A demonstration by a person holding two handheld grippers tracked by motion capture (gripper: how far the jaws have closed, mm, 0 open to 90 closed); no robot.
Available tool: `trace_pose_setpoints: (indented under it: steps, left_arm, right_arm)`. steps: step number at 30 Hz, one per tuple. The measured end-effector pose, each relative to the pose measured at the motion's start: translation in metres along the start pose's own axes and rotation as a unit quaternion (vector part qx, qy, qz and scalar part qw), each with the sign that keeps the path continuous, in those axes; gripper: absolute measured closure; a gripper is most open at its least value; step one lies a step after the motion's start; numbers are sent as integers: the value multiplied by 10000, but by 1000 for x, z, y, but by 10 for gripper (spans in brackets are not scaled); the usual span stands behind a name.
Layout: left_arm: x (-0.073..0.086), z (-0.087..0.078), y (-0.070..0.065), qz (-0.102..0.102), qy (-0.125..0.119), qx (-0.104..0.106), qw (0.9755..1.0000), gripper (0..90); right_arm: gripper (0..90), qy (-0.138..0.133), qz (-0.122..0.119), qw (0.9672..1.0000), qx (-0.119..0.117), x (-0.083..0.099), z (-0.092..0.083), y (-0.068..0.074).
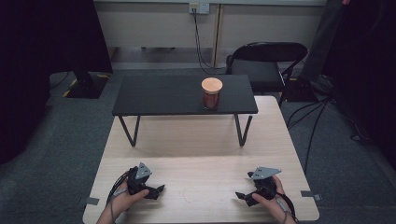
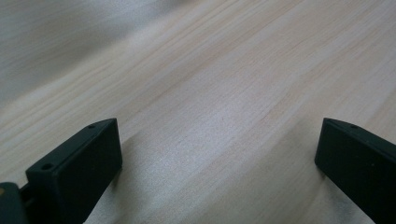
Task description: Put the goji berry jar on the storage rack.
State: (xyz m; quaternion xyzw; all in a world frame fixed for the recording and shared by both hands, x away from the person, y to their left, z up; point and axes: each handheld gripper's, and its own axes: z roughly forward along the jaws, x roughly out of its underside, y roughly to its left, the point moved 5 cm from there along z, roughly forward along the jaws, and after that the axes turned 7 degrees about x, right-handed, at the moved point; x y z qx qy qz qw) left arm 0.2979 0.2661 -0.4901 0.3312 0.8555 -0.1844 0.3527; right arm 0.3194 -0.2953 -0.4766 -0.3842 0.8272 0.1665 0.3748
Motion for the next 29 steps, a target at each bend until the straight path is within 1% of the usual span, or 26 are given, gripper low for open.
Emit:
trace_pose_setpoints:
  steps: [1, 3, 6, 7, 10, 14, 18, 29]
  left_arm:
    - [0, 0, 0, 2, 2, 0, 10000, 0]
    - [0, 0, 0, 1, 2, -1, 10000, 0]
    - [0, 0, 0, -1, 1, -1, 10000, 0]
    - [0, 0, 0, 20, 19, -1, 10000, 0]
    - [0, 0, 0, -2, 0, 0, 10000, 0]
    - [0, 0, 0, 0, 2, -1, 10000, 0]
    - [0, 0, 0, 1, 3, -2, 10000, 0]
    - [0, 0, 0, -6, 8, -3, 10000, 0]
  right_arm:
    - [5, 26, 14, 10000, -16, 0, 1, -1]
    - [5, 85, 8, 10000, 32, 1, 2, -1]
    - [0, 185, -14, 9998, -9, 3, 6, -3]
    - [0, 161, -50, 9999, -1, 3, 6, -3]
    - [2, 169, -72, 9998, 11, 3, 6, -3]
    - [0, 163, -193, 9997, 76, 4, 6, -1]
    - [0, 191, -398, 9988, 191, 3, 8, 3]
    - [0, 196, -391, 9988, 233, 3, 8, 4]
